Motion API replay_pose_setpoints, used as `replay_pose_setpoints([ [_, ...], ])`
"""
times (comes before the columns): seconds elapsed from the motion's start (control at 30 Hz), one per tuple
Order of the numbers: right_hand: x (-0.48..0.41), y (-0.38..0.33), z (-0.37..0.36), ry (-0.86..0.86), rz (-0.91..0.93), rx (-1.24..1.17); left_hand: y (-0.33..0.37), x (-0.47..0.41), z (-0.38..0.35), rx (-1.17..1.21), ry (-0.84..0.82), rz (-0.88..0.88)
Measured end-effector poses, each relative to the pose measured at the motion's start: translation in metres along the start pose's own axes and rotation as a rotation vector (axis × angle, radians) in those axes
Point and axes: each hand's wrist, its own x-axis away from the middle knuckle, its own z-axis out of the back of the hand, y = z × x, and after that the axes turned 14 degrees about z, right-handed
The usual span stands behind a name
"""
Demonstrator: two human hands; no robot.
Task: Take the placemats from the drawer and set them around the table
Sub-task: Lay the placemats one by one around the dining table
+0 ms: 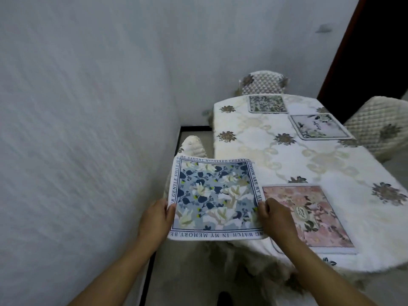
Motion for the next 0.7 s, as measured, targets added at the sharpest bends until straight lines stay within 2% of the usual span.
replay_pose_setpoints([
  [0.33,-0.129,0.022,-0.011,0.13,-0.112,-0.029,0.076,-0.173,-0.029,-0.032,-0.076,-0.124],
  [0.53,-0.178,0.024,-0.03,0.269,-0.246,0.014,0.105,-0.281,-0.06,-0.013,-0.196,-0.332],
  [0.7,-0.215,0.007,-0.047,0.429,-0.451,0.063,0.142,-0.384,-0.082,-0.039,-0.306,-0.538],
])
